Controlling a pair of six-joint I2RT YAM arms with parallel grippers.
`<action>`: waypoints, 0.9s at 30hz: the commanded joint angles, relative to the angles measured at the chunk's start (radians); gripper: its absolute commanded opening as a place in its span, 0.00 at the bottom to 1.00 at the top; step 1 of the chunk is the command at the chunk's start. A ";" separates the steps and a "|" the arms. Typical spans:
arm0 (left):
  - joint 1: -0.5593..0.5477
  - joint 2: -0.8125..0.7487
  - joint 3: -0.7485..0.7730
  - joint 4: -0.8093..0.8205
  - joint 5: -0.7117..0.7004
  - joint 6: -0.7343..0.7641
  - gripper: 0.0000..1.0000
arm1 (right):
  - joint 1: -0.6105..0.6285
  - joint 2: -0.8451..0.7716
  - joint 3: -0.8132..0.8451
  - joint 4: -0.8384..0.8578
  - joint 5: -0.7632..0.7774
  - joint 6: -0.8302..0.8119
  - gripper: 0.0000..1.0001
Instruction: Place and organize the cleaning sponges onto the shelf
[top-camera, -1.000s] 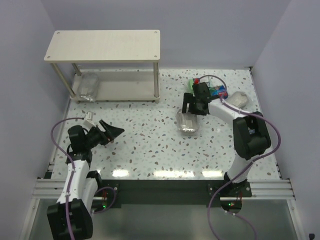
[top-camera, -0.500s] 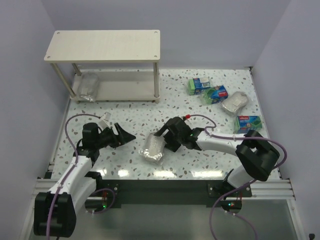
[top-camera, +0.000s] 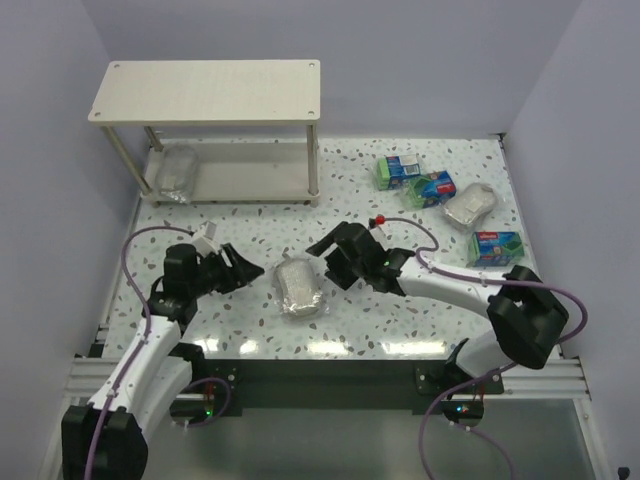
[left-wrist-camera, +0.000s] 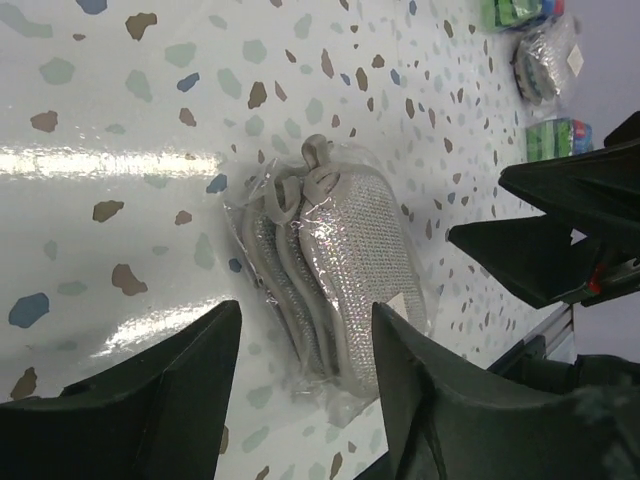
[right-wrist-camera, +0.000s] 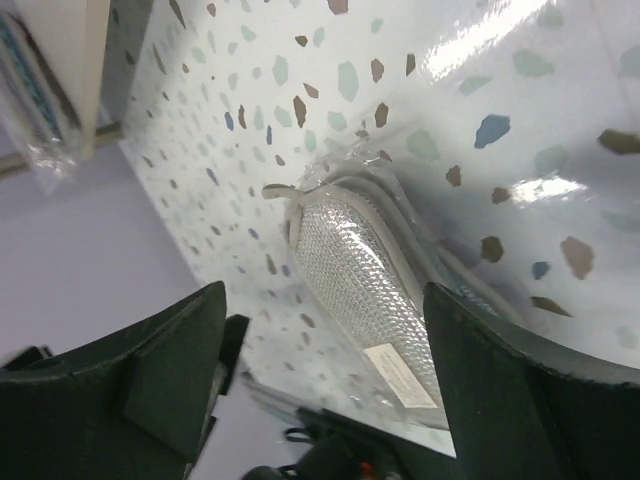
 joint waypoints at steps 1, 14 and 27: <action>-0.008 -0.006 0.012 -0.039 -0.026 0.018 0.58 | -0.002 -0.075 0.118 -0.278 0.148 -0.296 0.81; -0.147 0.305 0.021 0.273 -0.045 -0.052 0.00 | 0.000 -0.138 -0.023 -0.376 0.007 -0.715 0.00; -0.282 0.741 0.342 0.431 -0.052 -0.029 0.00 | 0.003 0.015 -0.026 -0.159 -0.220 -0.798 0.00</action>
